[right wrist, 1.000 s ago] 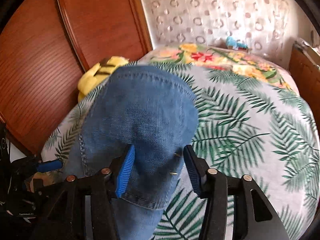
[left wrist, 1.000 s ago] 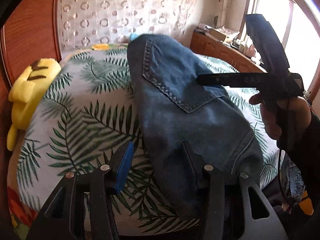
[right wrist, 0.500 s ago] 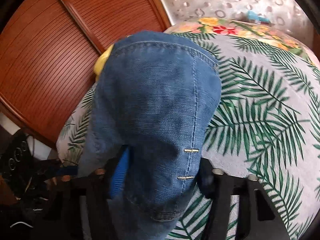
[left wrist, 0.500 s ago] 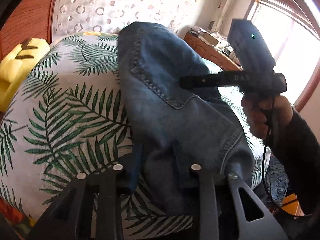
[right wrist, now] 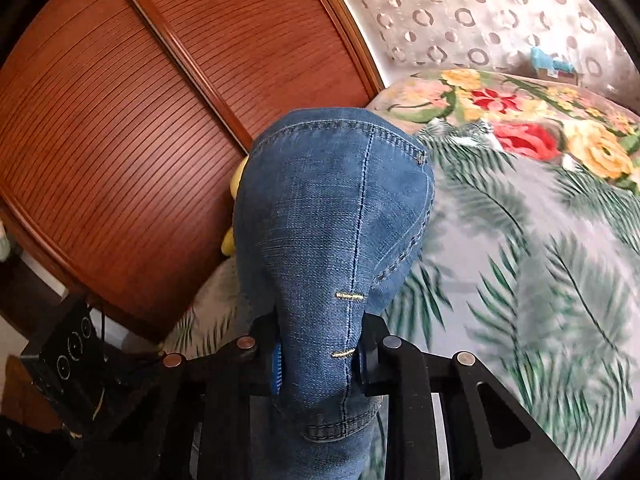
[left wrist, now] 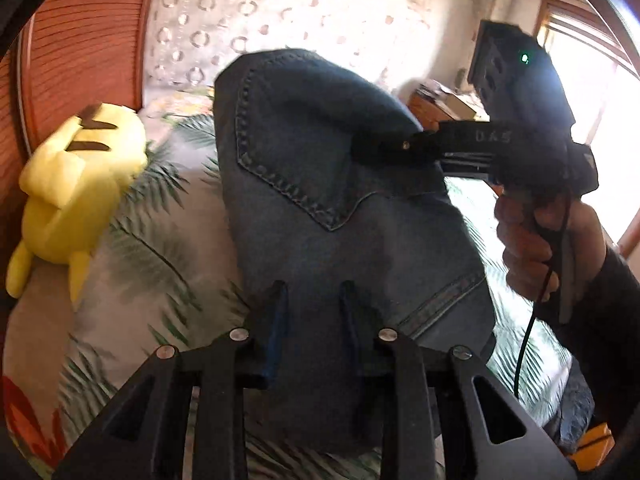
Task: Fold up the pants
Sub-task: 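Carry the folded jeans with the right gripper toward the yellow plush toy, then lower the jeans beside the yellow plush toy and open the right gripper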
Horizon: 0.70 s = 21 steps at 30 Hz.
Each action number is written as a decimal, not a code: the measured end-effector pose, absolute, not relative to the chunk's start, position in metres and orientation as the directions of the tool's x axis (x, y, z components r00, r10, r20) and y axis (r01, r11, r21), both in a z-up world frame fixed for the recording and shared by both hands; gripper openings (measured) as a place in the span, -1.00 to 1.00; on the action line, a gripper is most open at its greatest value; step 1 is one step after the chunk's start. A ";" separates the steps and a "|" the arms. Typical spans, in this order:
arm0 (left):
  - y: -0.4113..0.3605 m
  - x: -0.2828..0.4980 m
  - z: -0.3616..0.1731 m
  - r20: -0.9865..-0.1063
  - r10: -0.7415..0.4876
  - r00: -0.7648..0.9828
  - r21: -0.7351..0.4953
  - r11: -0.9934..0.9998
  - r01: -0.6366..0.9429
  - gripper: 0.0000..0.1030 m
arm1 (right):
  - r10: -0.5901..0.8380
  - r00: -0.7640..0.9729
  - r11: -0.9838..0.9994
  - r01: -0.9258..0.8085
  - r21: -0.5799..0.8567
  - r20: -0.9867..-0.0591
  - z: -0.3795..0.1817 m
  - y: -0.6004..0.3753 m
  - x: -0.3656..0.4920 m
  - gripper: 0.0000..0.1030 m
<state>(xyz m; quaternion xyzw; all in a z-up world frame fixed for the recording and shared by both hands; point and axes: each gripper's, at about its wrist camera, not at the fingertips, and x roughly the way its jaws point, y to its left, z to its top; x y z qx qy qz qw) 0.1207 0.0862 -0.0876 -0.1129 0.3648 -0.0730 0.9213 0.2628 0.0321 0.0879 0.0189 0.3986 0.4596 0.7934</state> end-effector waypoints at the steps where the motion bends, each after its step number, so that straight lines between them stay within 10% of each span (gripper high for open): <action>1: 0.094 0.127 -0.085 -0.656 -0.201 0.728 -0.253 0.967 0.039 -0.46 | 0.748 0.252 0.573 -0.711 0.408 -0.614 0.086 0.041 0.274 -0.49; 21: 0.182 0.228 -0.057 -0.653 0.021 0.757 -0.084 0.991 -0.101 -0.46 | 0.769 0.319 0.627 -0.545 0.556 -0.554 -0.007 0.206 0.454 -0.43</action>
